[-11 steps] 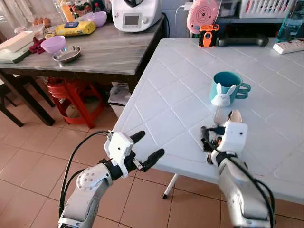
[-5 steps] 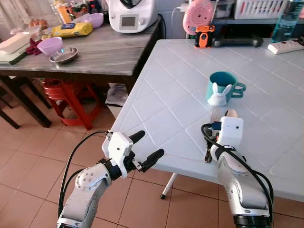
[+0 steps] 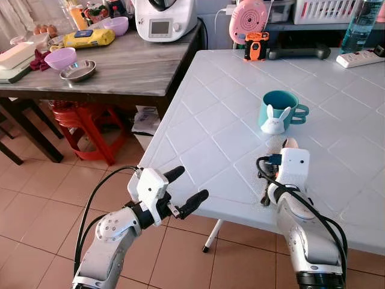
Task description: Setting the table
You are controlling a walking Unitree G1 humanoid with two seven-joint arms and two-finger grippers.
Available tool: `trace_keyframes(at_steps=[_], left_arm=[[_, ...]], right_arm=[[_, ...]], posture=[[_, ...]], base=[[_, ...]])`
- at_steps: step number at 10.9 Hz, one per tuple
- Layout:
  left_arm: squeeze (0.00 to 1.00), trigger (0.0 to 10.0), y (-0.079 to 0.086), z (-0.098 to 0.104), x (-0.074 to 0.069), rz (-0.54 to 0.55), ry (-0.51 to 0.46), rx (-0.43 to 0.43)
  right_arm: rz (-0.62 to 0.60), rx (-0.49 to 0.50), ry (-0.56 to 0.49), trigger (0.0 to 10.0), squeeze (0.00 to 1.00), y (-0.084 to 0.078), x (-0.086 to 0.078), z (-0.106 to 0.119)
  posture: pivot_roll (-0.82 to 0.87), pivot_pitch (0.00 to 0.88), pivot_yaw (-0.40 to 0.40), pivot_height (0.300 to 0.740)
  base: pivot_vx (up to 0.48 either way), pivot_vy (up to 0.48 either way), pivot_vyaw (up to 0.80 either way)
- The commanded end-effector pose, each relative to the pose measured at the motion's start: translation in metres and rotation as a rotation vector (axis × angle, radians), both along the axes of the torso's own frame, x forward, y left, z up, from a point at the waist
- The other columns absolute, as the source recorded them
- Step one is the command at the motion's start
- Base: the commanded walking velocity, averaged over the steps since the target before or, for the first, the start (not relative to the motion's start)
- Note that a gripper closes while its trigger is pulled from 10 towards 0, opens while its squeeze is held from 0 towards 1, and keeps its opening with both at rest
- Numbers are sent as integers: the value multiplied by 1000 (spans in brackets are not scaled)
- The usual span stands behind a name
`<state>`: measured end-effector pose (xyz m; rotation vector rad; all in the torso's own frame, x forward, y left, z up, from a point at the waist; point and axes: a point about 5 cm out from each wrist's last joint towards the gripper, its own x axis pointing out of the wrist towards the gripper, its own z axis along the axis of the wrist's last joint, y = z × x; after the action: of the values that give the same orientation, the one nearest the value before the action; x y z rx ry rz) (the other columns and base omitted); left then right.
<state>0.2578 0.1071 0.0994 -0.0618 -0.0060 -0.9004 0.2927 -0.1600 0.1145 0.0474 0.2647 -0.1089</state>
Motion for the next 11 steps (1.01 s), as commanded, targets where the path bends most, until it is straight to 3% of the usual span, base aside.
trace_keyframes(at_steps=[1, 7, 9, 11], left_arm=[[0, 10000, 4, -1, 0, -6, 6, 12], [0, 10000, 5, 0, 2, 2, -6, 33], [0, 10000, 11, 3, 9, 72, -27, 35], [0, 10000, 23, 6, 22, 234, -32, 34]], right_arm=[[24, 36, 123, 0, 0, 8, -6, -23], [45, 52, 101, 0, 0, 11, -2, -19], [80, 87, -27, 0, 0, 21, 1, 5], [92, 114, -157, 0, 0, 25, -1, 27]], posture=[[-131, 89, 146, 740], [-131, 85, 147, 740], [-132, 81, 146, 740], [-136, 74, 146, 740]], base=[[0, 0, 0], [0, 0, 0], [0, 0, 0], [0, 0, 0]])
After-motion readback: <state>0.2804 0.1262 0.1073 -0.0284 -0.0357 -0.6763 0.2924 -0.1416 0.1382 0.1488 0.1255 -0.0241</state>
